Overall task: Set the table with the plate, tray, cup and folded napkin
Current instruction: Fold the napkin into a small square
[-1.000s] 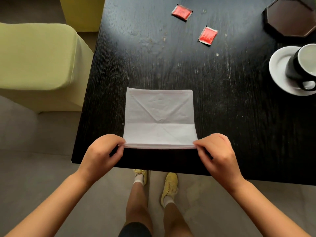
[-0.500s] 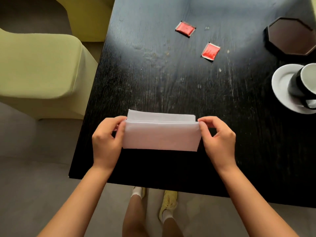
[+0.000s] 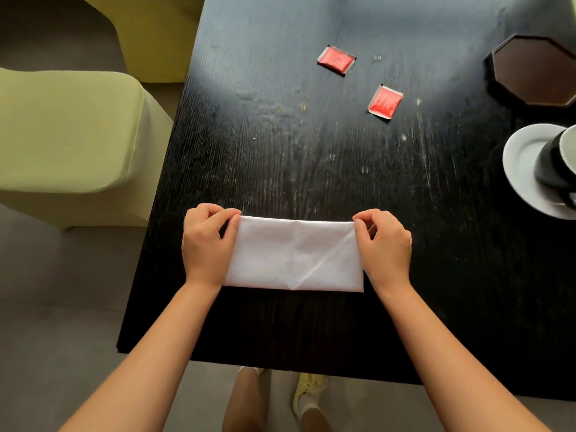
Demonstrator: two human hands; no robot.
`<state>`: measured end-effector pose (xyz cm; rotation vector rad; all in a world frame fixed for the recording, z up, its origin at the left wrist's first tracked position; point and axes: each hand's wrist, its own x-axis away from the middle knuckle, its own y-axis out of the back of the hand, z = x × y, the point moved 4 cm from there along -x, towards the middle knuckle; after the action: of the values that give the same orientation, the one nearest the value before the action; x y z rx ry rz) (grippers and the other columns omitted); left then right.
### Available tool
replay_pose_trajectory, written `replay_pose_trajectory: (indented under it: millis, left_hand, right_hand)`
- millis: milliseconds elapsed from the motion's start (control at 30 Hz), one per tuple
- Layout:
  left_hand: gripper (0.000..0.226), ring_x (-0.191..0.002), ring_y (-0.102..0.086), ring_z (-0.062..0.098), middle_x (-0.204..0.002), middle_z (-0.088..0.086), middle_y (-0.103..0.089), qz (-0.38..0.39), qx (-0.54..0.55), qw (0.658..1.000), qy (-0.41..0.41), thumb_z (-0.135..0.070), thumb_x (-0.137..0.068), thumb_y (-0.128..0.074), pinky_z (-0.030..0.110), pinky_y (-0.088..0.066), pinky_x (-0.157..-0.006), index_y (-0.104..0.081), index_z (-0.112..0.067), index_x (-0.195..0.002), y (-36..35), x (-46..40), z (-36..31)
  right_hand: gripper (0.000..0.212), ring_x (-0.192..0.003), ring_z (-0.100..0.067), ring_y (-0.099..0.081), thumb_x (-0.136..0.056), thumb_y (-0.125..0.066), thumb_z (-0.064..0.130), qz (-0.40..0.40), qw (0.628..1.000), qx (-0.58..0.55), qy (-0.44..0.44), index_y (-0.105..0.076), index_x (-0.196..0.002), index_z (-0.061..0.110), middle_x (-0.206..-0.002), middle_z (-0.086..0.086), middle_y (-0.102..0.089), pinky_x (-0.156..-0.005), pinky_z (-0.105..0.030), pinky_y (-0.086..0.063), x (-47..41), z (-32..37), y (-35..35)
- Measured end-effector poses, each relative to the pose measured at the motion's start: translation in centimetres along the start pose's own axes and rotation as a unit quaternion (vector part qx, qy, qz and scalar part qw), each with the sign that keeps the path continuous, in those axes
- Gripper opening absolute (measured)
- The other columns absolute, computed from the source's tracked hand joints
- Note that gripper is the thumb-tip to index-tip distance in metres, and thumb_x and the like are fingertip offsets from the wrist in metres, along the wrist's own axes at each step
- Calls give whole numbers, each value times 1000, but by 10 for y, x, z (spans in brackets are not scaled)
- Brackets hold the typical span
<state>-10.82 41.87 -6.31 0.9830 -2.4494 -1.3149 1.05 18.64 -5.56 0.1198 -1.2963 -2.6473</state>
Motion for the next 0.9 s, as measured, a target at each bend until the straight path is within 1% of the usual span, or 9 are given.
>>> replay_pose_trajectory:
  millis: [33, 100, 167, 267, 333, 467, 667, 800, 900]
  left_hand:
    - [16, -89, -55, 32, -91, 15, -61, 2, 1, 1000, 2, -11, -86, -63, 32, -42, -73, -72, -4, -96, -1, 0, 1]
    - [30, -106, -55, 34, -112, 18, -62, 3, 0, 1000, -7, -11, -90, -55, 37, -43, -92, -63, -2, -117, 0, 2, -1]
    - [45, -133, -38, 30, -142, 16, -44, 12, -22, 997, -69, -16, -94, -42, 33, -26, -108, -42, 0, -136, 0, 9, -12]
    - [54, -141, -20, 21, -151, 9, -22, 94, -98, 969, -204, -26, -93, -31, 44, -14, -113, -27, -4, -143, -17, 36, -40]
    - [55, -142, -20, 21, -151, 7, -22, 154, -136, 954, -220, -30, -94, -28, 48, -12, -112, -26, -8, -144, -34, 52, -49]
    - [56, -140, -24, 26, -152, 7, -27, 212, -208, 937, -184, -35, -92, -23, 48, -10, -112, -28, -14, -143, -53, 55, -44]
    - [62, -140, -22, 26, -153, 8, -22, 227, -222, 924, -215, -48, -88, -30, 45, -15, -111, -25, -22, -144, -52, 48, -25]
    - [67, -140, -24, 24, -153, 8, -22, 222, -246, 920, -209, -51, -85, -32, 47, -15, -112, -28, -19, -145, -37, 40, -2]
    - [68, -141, -21, 19, -154, 6, -20, 229, -240, 923, -193, -47, -87, -29, 44, -12, -113, -21, -14, -146, -26, 38, 12]
  right_hand:
    - [9, -77, -14, -55, -88, -57, 13, -2, 1000, -7, 0, -65, -90, 13, -81, 4, -59, -87, -49, -48, 0, 0, -1]
    - [22, -90, -19, -56, -87, -56, 12, -30, 999, -2, 11, -62, -109, 12, -94, -2, -61, -94, -47, -45, 5, 0, 1]
    - [43, -116, -22, -49, -89, -52, 14, -58, 995, 50, 57, -47, -131, 14, -122, -6, -58, -102, -42, -31, 16, 8, 2]
    - [55, -142, -22, -21, -91, -38, 23, 17, 972, 154, 175, -27, -144, 18, -152, -4, -29, -113, -48, -10, 43, 29, -18]
    - [56, -144, -24, -15, -92, -32, 28, 86, 954, 204, 204, -22, -145, 17, -155, -5, -19, -114, -56, -9, 58, 34, -38]
    - [55, -143, -25, -15, -93, -20, 34, 150, 937, 267, 167, -21, -146, 17, -155, -5, -21, -112, -57, -14, 59, 29, -58]
    - [59, -142, -20, -9, -92, -21, 43, 170, 927, 278, 189, -16, -146, 19, -155, -2, -15, -117, -51, -4, 52, 15, -59]
    - [63, -142, -18, -5, -91, -20, 46, 173, 922, 290, 191, -7, -146, 17, -153, 1, -5, -114, -46, 3, 44, 1, -47]
    - [63, -143, -16, -1, -92, -17, 46, 172, 920, 305, 176, -1, -146, 17, -154, 3, -1, -114, -46, 7, 36, -14, -36]
